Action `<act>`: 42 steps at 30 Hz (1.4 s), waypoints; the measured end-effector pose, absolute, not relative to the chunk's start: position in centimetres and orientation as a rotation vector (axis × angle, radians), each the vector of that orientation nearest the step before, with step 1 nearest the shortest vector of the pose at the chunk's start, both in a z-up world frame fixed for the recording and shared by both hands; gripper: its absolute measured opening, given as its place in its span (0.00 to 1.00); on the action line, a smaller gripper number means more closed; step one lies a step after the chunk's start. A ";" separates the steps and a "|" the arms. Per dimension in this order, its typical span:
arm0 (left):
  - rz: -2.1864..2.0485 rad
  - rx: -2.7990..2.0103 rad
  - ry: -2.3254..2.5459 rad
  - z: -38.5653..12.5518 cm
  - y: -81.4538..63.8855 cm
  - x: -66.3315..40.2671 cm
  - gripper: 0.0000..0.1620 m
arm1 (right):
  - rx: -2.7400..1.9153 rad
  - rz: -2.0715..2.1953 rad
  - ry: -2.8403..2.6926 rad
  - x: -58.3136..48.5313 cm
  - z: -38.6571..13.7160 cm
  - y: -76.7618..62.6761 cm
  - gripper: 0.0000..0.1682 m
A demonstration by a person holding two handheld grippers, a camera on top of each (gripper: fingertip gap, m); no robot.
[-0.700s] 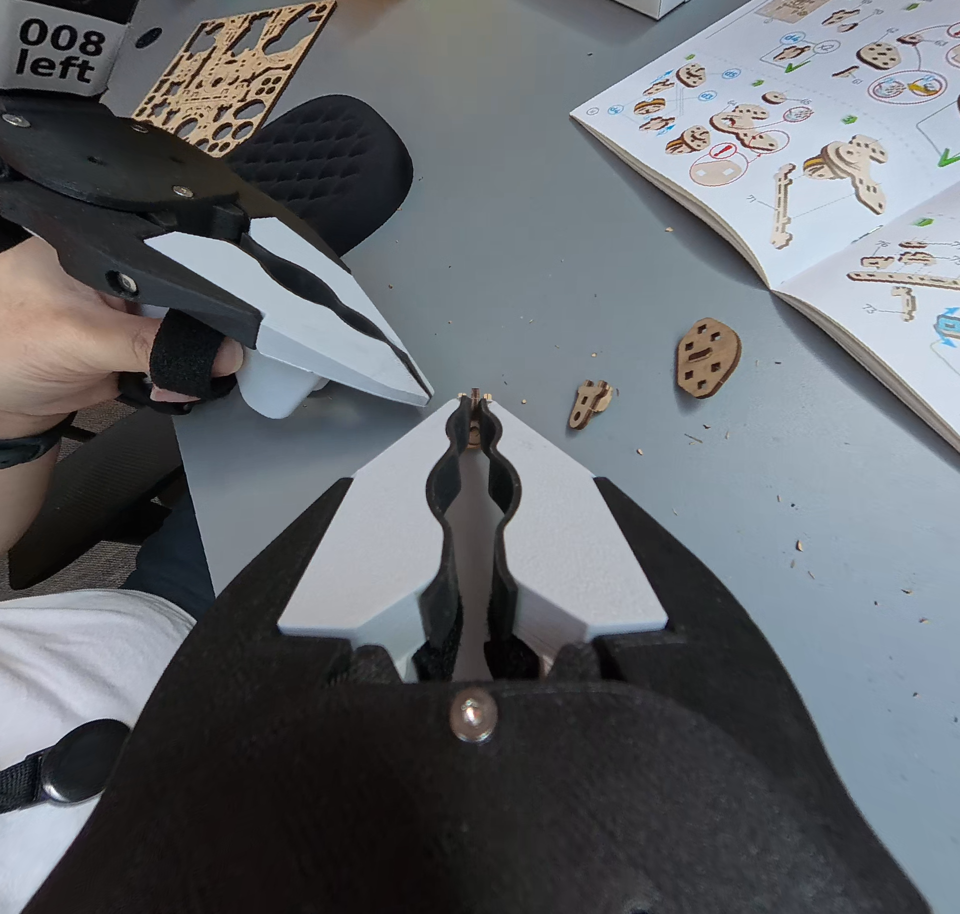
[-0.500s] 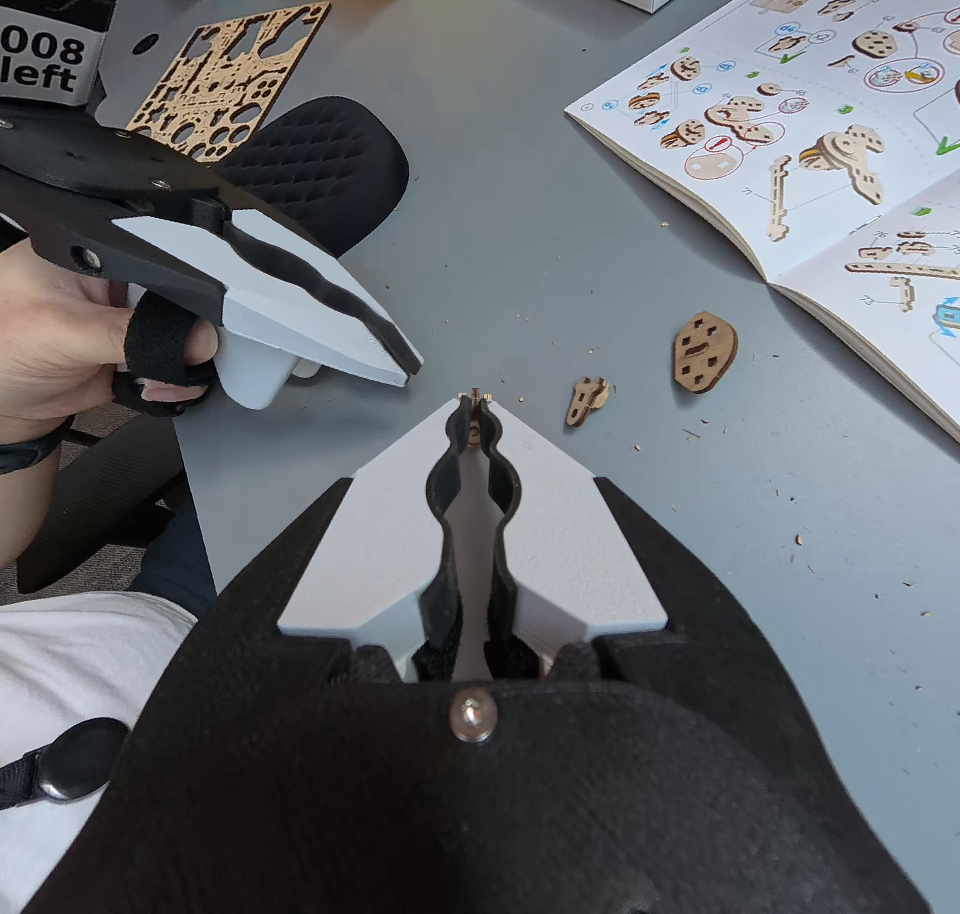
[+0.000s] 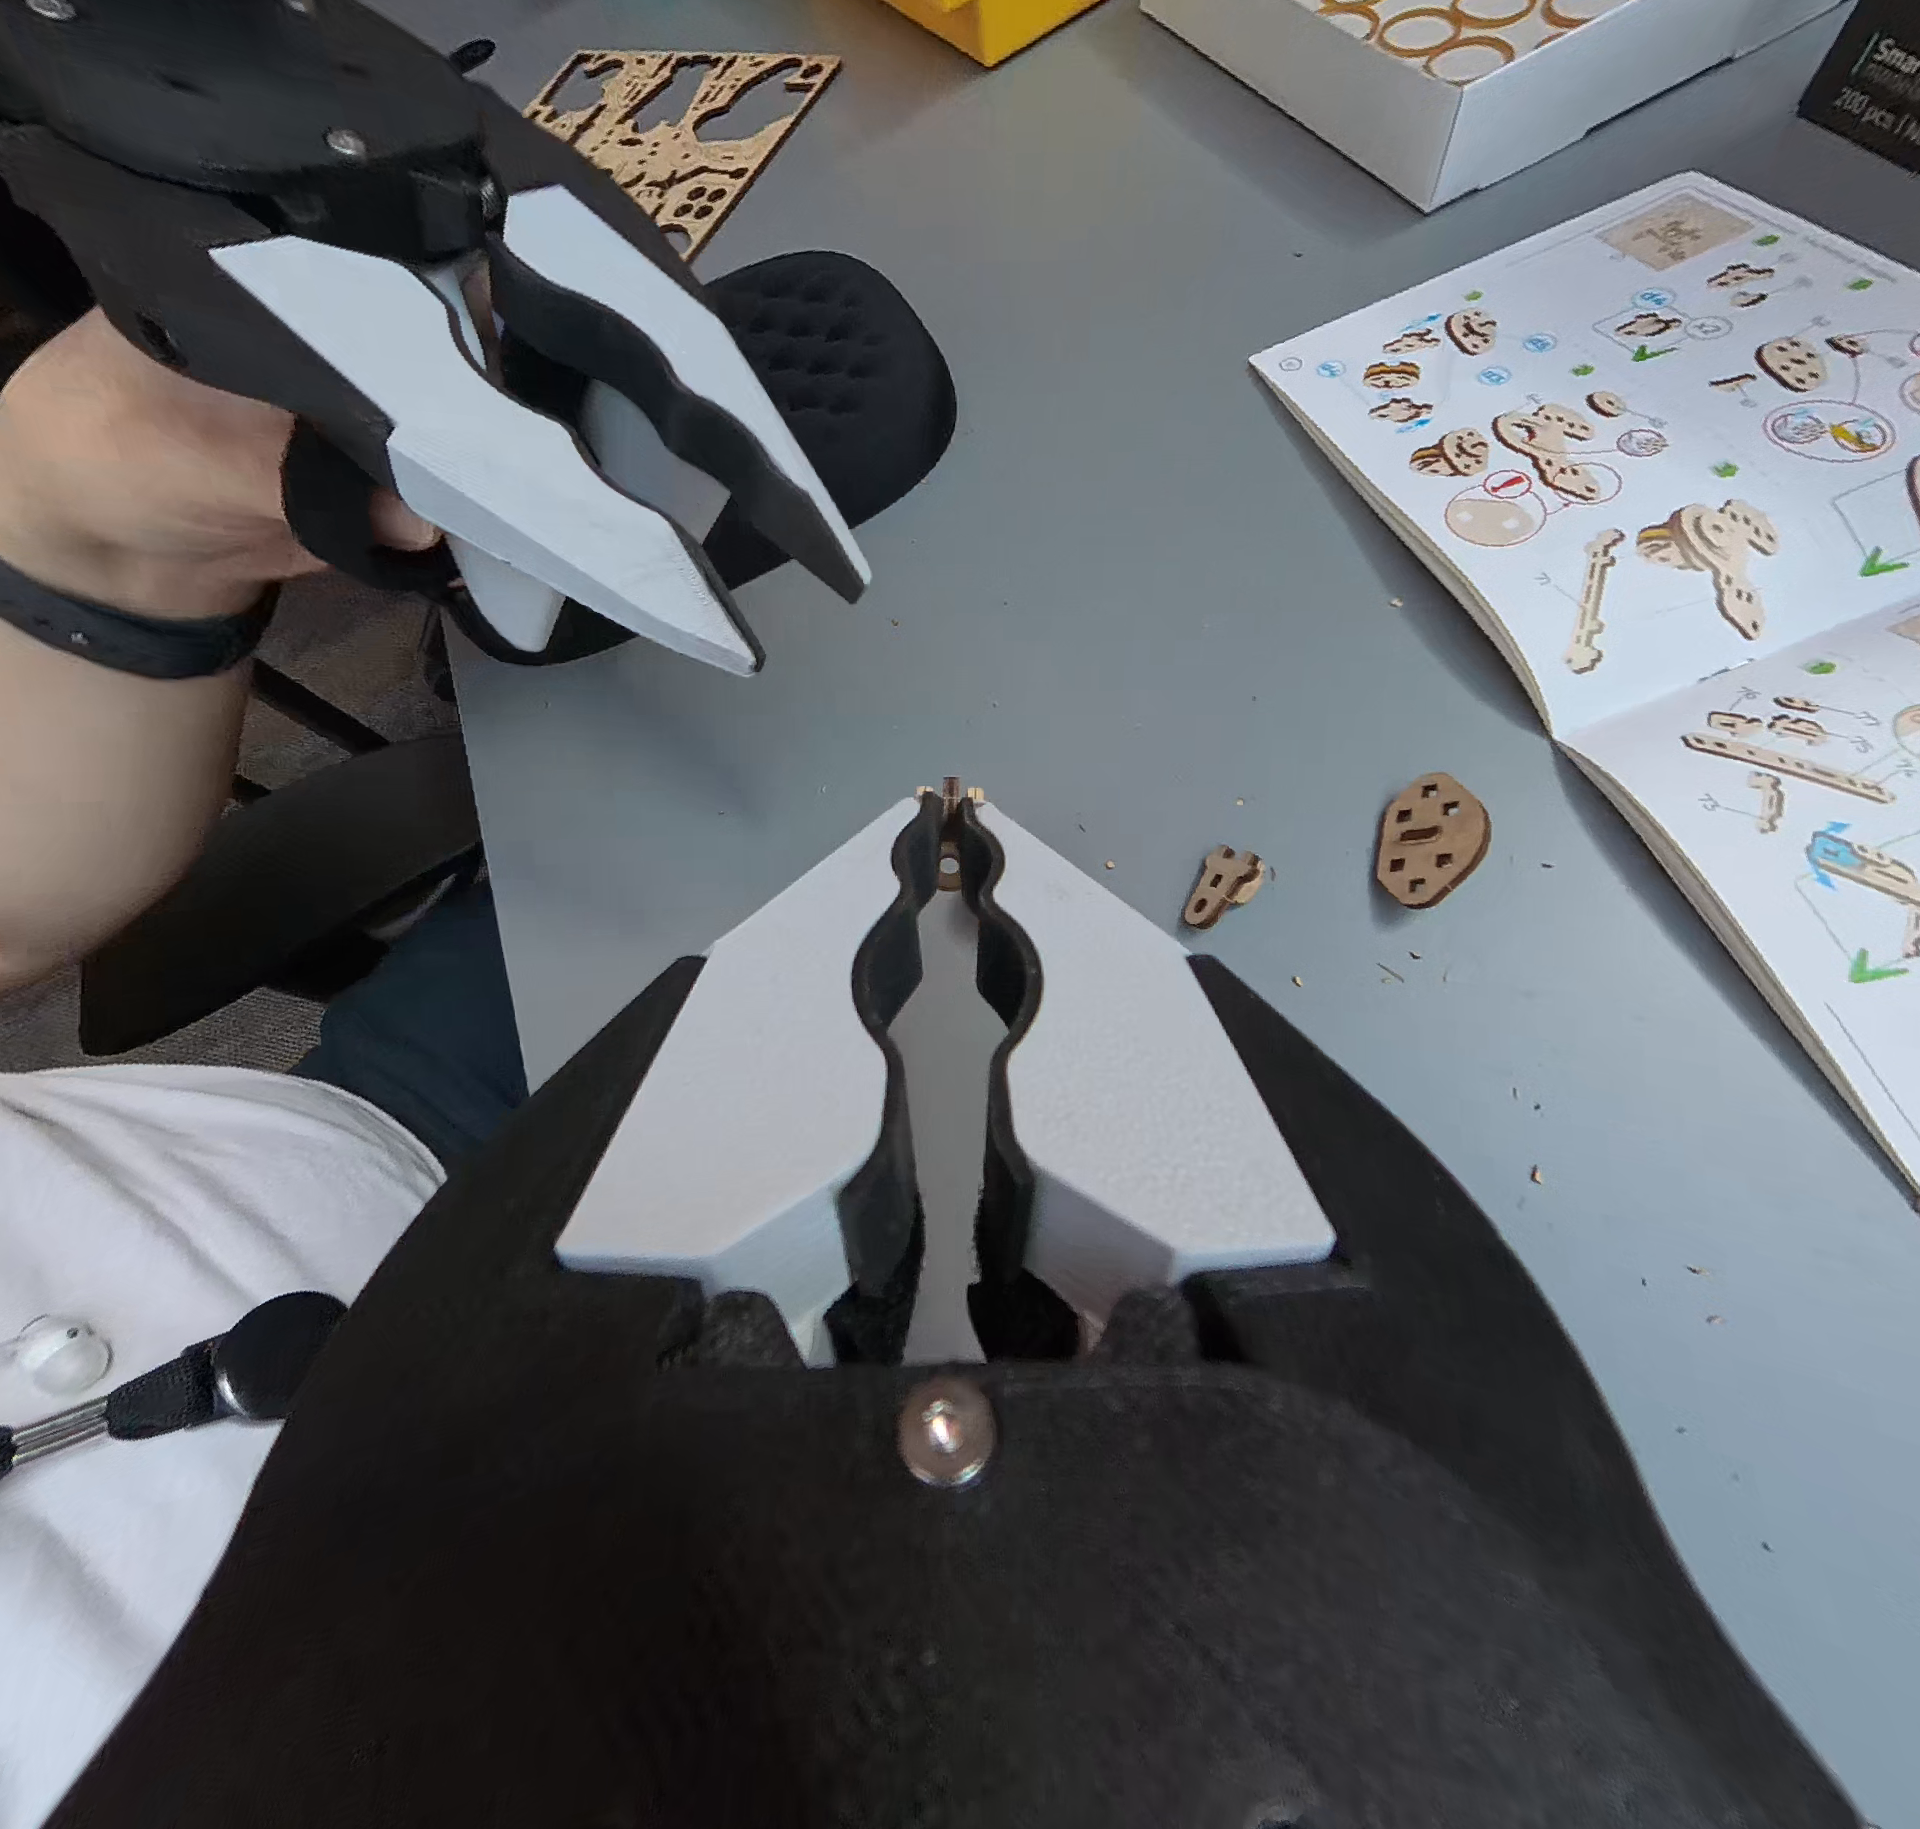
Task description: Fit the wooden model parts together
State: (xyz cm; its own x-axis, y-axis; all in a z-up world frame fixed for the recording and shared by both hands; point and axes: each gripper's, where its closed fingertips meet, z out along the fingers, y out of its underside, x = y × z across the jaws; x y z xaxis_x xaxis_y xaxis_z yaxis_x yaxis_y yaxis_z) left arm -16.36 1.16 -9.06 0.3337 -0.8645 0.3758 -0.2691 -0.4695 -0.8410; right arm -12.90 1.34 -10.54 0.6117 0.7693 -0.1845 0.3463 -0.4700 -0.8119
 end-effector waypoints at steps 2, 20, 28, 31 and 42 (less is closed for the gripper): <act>-0.930 -1.791 1.162 -8.3 1.6 -16.8 0.23 | -2.019 0.704 -0.992 -13.0 -10.0 0.9 0.01; -0.592 -1.286 1.731 -10.1 -1.5 -12.6 0.09 | -1.826 0.631 -1.301 -14.2 -9.2 -1.0 0.01; -0.572 -1.277 1.740 -10.9 -1.3 -12.7 0.09 | -1.814 0.618 -1.321 -14.5 -9.6 -1.0 0.01; -0.563 -1.284 1.733 -11.0 -0.7 -12.9 0.09 | -1.754 0.567 -1.276 -14.0 -8.9 -0.3 0.13; -0.520 -1.355 1.854 -14.2 1.2 -11.9 0.09 | -1.832 0.381 -1.268 -9.5 -14.2 0.8 0.09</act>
State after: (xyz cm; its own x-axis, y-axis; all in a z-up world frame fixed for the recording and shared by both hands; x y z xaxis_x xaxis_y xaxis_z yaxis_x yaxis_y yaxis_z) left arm -11.93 1.25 -14.21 -0.1411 -0.9295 -0.3409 -0.6165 0.3519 -0.7043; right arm -9.48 0.79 -14.17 0.4385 0.8741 0.2091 0.6138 -0.1213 -0.7800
